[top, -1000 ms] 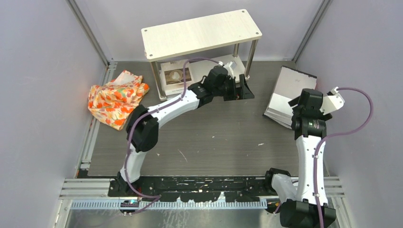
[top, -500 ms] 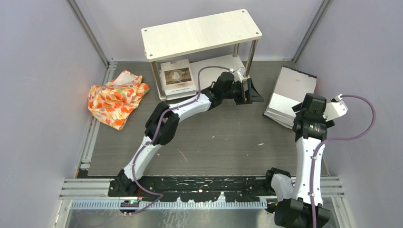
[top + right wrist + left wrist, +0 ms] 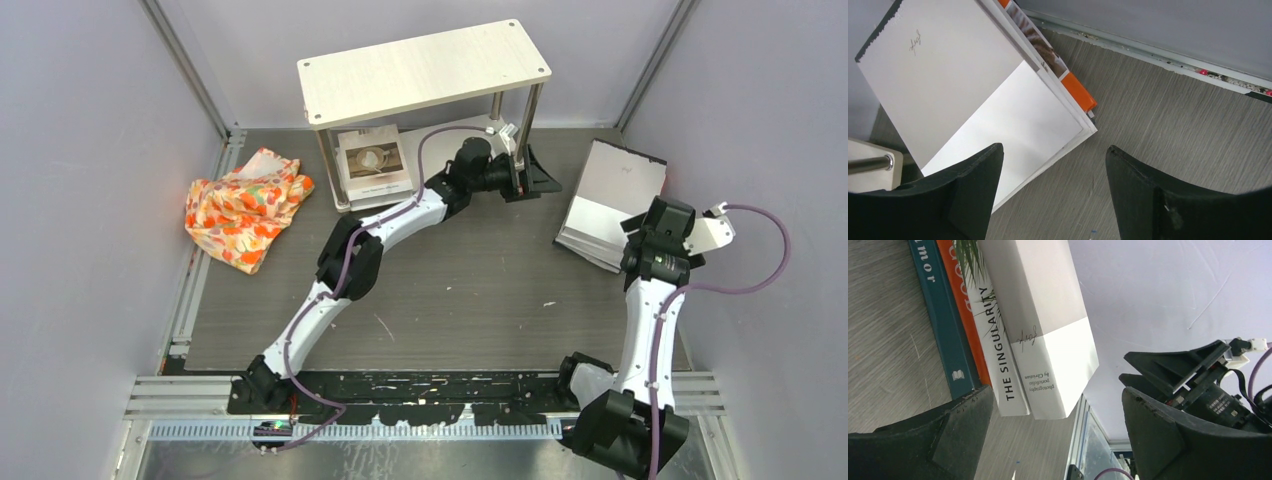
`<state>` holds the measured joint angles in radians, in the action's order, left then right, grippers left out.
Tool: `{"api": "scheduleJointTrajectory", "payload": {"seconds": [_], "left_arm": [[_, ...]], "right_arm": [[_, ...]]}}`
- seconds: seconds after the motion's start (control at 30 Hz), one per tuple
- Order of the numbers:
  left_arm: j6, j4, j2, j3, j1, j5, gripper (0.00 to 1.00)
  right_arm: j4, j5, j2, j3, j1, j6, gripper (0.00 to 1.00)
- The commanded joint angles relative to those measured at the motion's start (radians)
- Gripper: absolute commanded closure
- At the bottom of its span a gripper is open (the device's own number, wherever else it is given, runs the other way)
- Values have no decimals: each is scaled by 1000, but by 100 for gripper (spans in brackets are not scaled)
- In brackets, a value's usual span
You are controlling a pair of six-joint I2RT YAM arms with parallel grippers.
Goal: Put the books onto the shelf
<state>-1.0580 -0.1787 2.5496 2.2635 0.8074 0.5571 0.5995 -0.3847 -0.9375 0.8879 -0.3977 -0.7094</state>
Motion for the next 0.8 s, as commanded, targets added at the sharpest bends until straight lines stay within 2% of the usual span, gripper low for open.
{"api": "scheduleJointTrajectory", "payload": {"seconds": [0.0,0.37,0.77], "left_arm": [[-23,-68,25,67,-1,41,0],[-46,-109,80,145,1,56,0],[-60,-123,103,184,13,91,0]], "right_arm": [[-98,69,-28,-12,-58,8,20],[-193,176,-88,-52,-139,28,20],[-318,248,-125,-134,-158,-35,20]]}}
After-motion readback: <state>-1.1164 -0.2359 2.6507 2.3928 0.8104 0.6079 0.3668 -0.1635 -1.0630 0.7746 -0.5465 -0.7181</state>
